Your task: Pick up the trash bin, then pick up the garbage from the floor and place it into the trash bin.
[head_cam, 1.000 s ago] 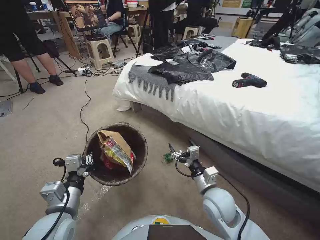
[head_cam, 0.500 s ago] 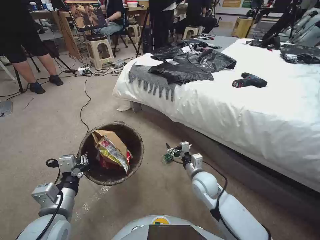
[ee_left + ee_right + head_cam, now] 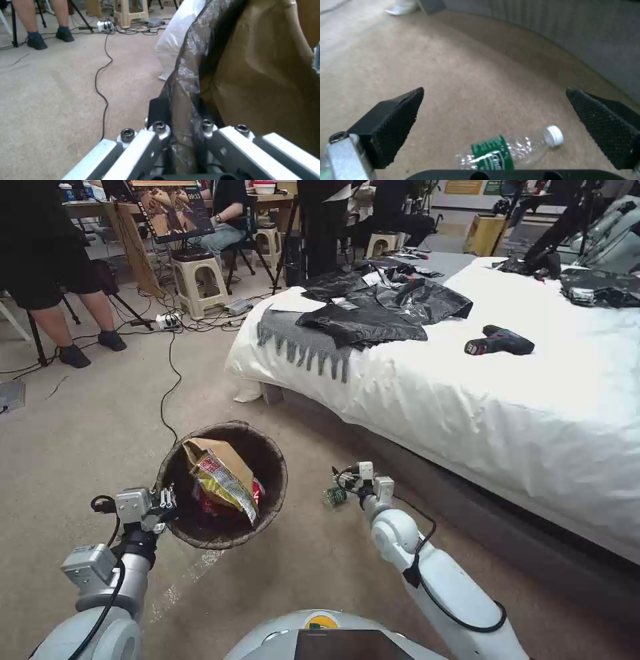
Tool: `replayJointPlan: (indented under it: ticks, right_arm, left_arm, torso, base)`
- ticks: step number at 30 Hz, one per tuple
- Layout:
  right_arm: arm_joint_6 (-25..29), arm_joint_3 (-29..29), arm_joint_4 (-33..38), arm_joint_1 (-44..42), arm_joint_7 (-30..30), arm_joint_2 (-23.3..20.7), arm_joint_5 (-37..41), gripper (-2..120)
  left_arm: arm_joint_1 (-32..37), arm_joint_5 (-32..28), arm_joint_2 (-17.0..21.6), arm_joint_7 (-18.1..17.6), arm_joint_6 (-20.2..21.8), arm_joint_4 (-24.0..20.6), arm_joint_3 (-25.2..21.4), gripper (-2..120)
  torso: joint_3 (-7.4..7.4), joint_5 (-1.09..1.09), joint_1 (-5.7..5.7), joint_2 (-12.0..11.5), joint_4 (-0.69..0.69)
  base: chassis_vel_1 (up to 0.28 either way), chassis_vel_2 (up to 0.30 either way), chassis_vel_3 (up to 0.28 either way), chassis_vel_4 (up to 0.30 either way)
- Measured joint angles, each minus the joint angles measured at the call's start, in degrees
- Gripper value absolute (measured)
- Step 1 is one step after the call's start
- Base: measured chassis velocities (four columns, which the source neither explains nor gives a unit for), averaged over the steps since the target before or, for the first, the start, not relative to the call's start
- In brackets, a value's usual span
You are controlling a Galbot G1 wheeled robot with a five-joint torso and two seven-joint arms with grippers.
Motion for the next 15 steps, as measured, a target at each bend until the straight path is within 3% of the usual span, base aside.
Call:
replayJointPlan:
  ticks: [8,15]
  right_arm:
    - [-0.20,-1.11,-6.82,3.03,7.93,4.87,0.56,100]
    - [-0.18,-1.12,-9.80,4.06,9.09,7.31,0.84,100]
  left_arm:
    - [-0.04,0.03,0.05,0.03,0.04,0.00,0.17,0]
    - [-0.20,0.12,0.08,0.05,0.04,0.17,0.44,0]
  torso:
    - [0.00,0.00,0.00,0.00,0.00]
    - [0.00,0.00,0.00,0.00,0.00]
  base:
    - [0.000,0.000,0.000,0.000]
    - [0.000,0.000,0.000,0.000]
